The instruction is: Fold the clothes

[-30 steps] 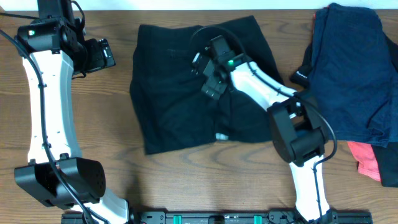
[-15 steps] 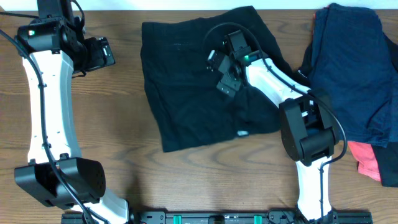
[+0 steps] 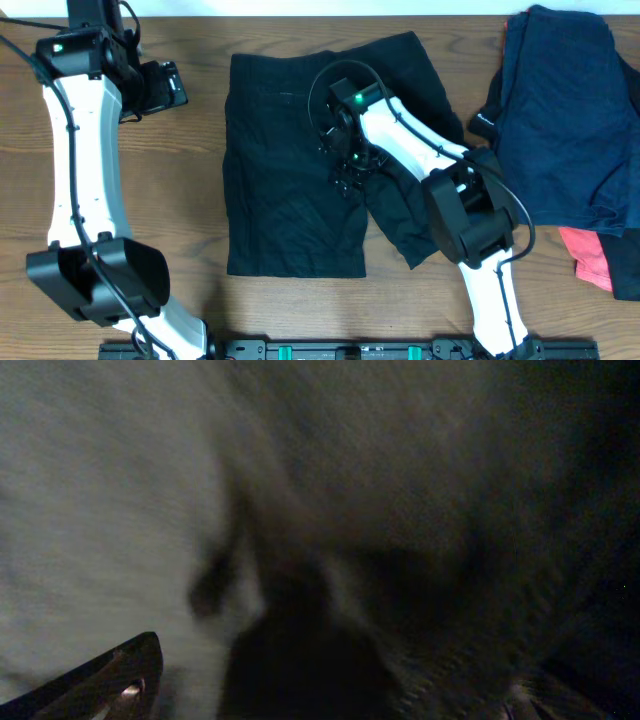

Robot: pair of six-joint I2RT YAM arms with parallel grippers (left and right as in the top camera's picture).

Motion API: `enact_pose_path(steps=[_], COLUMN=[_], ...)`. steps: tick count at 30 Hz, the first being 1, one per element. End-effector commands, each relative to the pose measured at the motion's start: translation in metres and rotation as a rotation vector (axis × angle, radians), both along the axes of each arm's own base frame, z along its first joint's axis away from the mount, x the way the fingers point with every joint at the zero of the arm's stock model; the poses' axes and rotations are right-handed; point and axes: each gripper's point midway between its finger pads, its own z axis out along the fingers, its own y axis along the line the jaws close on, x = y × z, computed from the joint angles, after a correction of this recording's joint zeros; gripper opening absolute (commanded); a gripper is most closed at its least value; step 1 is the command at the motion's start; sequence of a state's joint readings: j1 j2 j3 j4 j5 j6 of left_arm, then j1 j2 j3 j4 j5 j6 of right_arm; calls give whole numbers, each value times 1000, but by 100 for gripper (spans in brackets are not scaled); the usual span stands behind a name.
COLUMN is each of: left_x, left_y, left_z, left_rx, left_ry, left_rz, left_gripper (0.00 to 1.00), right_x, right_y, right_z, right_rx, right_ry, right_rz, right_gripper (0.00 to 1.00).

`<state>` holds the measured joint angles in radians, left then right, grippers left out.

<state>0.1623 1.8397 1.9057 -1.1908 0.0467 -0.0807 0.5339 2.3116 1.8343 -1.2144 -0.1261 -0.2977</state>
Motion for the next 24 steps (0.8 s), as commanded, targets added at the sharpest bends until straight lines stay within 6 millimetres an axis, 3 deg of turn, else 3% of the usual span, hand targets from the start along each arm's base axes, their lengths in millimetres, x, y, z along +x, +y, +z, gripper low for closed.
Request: enact_pose_path(steps=[1,7,11,18,24], left_x=[12,48,79,110,134], left_y=[-17,-39,-47,-61,-74], left_z=[-12,-24,-51,-121,-155], left_rx=[-45,-64,-41,-109,-116], left_ry=[-1,-82,-111,-92,-129], left_rz=[-137,-277,-342,-447,-484], left_gripper=[98,98,98,98,98], right_x=[9,50,70,86,85], right_y=[25,20,3,-23,-28], right_z=[17,86,121,145,145], right_rx=[161,262,283,297,292], right_ry=[65,-22,-87,-130,-122], right_rz=[-86,-164,-202,-262,-271], right_gripper=[99,99,99,99,99])
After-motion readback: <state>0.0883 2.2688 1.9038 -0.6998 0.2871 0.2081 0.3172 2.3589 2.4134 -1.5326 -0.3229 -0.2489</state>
